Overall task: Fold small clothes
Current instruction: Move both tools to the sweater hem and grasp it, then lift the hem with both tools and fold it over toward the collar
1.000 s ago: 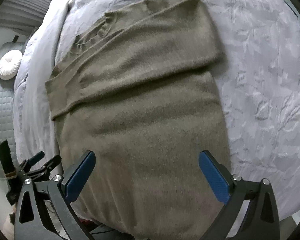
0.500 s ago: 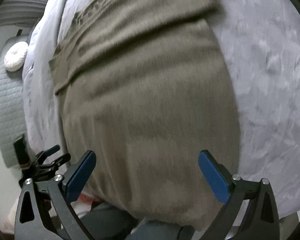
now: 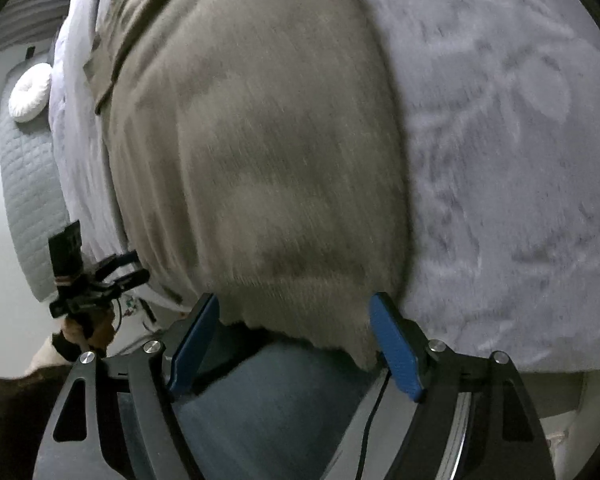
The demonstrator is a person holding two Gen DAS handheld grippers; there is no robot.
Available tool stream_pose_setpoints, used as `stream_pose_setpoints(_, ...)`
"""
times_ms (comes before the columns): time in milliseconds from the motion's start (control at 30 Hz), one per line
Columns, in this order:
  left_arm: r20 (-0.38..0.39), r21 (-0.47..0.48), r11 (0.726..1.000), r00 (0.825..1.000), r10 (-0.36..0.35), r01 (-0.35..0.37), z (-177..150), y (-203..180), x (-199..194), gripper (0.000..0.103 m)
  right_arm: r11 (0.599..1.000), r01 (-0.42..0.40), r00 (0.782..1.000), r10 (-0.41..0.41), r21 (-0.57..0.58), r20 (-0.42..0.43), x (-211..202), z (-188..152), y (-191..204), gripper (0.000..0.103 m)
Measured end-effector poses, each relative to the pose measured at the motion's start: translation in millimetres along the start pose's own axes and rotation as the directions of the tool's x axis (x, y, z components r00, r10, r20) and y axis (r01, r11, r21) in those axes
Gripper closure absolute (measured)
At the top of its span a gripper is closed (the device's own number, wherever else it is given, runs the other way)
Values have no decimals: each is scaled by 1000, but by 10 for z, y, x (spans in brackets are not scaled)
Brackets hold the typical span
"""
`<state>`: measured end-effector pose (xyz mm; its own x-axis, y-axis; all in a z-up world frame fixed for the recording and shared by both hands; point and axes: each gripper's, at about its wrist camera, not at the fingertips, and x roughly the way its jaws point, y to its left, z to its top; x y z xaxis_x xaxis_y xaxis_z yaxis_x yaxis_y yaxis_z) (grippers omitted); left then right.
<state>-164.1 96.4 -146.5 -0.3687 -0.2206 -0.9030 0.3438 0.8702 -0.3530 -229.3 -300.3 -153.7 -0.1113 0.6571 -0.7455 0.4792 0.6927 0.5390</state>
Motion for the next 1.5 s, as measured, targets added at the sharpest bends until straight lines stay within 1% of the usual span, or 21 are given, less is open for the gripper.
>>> stream_pose_setpoints(33, -11, 8, 1000, 1000, -25, 25, -49, -36, 24, 1, 1000, 10, 1000, -10, 0, -12, 5, -18, -15, 23)
stream_pose_setpoints(100, -33, 22, 999, 998, -47, 48, 9, -111, 52, 1, 1000, 27, 999, -26, 6, -35, 39, -57, -63, 23)
stream_pose_setpoints(200, -63, 31, 998, 996, -58, 60, -58, -150, 158, 1, 999, 40, 998, -39, 25, -46, 100, -69, -175, 23)
stream_pose_setpoints(300, -69, 15, 998, 995, -66, 67, -87, -161, 223, 1, 999, -17, 999, 18, 48, -34, 185, -15, -150, 23)
stream_pose_setpoints(333, -67, 10, 998, 995, -68, 69, -96, -168, 219, 1, 998, -35, 999, 37, 45, -34, 211, -2, -114, 26)
stream_pose_setpoints(400, -60, 8, 997, 996, -70, 71, -93, -176, 175, 3, 997, -63, 997, 65, 35, -35, 248, 7, -36, 52)
stream_pose_setpoints(433, -51, 11, 998, 997, -64, 65, -1, -127, 124, 8, 998, -63, 997, 64, 30, -31, 257, 6, 16, 77)
stream_pose_setpoints(467, -46, 24, 998, 998, -51, 53, 31, -1, -3, 20, 997, -68, 997, 69, 22, -26, 254, 12, 53, 93)
stream_pose_setpoints(500, -42, 33, 998, 998, -45, 47, 22, -10, -32, 34, 997, -77, 997, 77, 16, -21, 244, 19, 85, 93)
stream_pose_setpoints(533, -37, 42, 998, 998, -49, 51, -6, -19, -54, 52, 997, -83, 997, 83, 0, -10, 210, 9, 130, 93)
stream_pose_setpoints(567, -39, 45, 997, 997, -66, 68, -17, -8, -73, 63, 996, -89, 996, 89, -14, -5, 185, 9, 164, 93)
stream_pose_setpoints(600, -46, 41, 995, 995, -86, 87, -22, 13, -86, 81, 994, -111, 994, 110, -26, -3, 155, 7, 197, 93)
stream_pose_setpoints(633, -51, 36, 994, 993, -104, 105, -25, 36, -102, 88, 991, -132, 991, 132, -31, 2, 125, 16, 237, 93)
stream_pose_setpoints(733, -37, 10, 985, 984, -172, 172, -25, 135, -231, 90, 977, -212, 976, 214, -32, 42, 33, 83, 366, 93)
stream_pose_setpoints(833, 14, -27, 967, 968, -252, 253, 2, 219, -443, 90, 950, -311, 944, 313, -35, 101, -137, 160, 470, 93)
stream_pose_setpoints(867, 37, -32, 962, 962, -271, 272, 25, 261, -540, 90, 937, -347, 928, 350, -41, 128, -210, 210, 523, 93)
stream_pose_setpoints(1000, 136, -31, 948, 941, -311, 318, 190, 390, -956, 90, 894, -441, 873, 447, -76, 195, -400, 402, 713, 93)
stream_pose_setpoints(1100, 219, -34, 944, 924, -313, 328, 365, 475, -1257, 90, 860, -497, 824, 510, -118, 245, -576, 627, 908, 93)
stream_pose_setpoints(1267, 350, -32, 930, 876, -332, 365, 578, 567, -1623, 90, 817, -546, 759, 576, -185, 304, -873, 1028, 1159, 93)
stream_pose_setpoints(1433, 460, -36, 935, 837, -297, 352, 990, 579, -1877, 90, 789, -573, 702, 613, -223, 363, -1182, 1515, 1280, 93)
stream_pose_setpoints(1500, 503, -45, 940, 821, -271, 338, 1210, 598, -1960, 90, 791, -566, 695, 609, -232, 383, -1259, 1729, 1338, 93)
